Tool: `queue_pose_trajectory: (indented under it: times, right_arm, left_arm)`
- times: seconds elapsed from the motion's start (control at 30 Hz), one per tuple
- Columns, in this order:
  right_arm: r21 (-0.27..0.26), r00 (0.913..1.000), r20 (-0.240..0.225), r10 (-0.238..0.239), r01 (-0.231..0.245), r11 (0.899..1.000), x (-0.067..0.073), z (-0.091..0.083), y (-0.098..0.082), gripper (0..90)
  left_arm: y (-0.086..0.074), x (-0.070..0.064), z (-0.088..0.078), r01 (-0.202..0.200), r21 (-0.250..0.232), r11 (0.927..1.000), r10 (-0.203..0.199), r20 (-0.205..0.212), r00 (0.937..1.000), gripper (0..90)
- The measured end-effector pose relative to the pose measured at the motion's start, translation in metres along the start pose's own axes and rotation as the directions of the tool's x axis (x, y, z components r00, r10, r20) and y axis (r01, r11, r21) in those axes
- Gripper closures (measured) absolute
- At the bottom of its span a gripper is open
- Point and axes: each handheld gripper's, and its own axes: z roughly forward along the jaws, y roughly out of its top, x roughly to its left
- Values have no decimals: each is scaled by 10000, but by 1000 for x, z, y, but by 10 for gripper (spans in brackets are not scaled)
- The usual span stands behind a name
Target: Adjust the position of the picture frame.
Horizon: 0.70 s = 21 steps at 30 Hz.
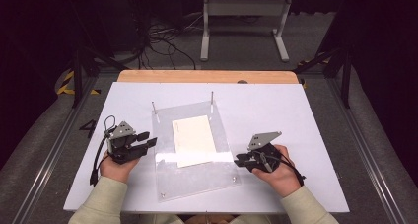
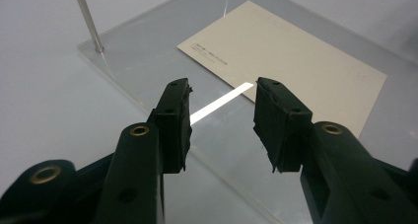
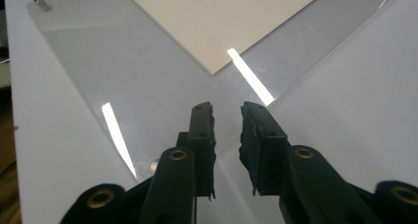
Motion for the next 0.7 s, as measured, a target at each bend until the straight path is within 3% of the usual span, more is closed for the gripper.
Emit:
queue_pose_trajectory:
  times: [0.2,0.37,0.7]
  right_arm:
    - [-90,9991,224,-363,365,9993,-19,1,30,690]
    - [-199,9990,247,-373,378,9991,-33,5,51,665]
    - [-658,9982,486,343,-310,9973,-68,30,87,667]
  left_arm:
    - [-6,-2,-10,-4,-103,9999,4,32,10000,554]
    - [-9,-3,-14,-49,-156,9999,51,110,9999,543]
    - [-12,-5,-18,-140,-318,9994,153,410,9990,521]
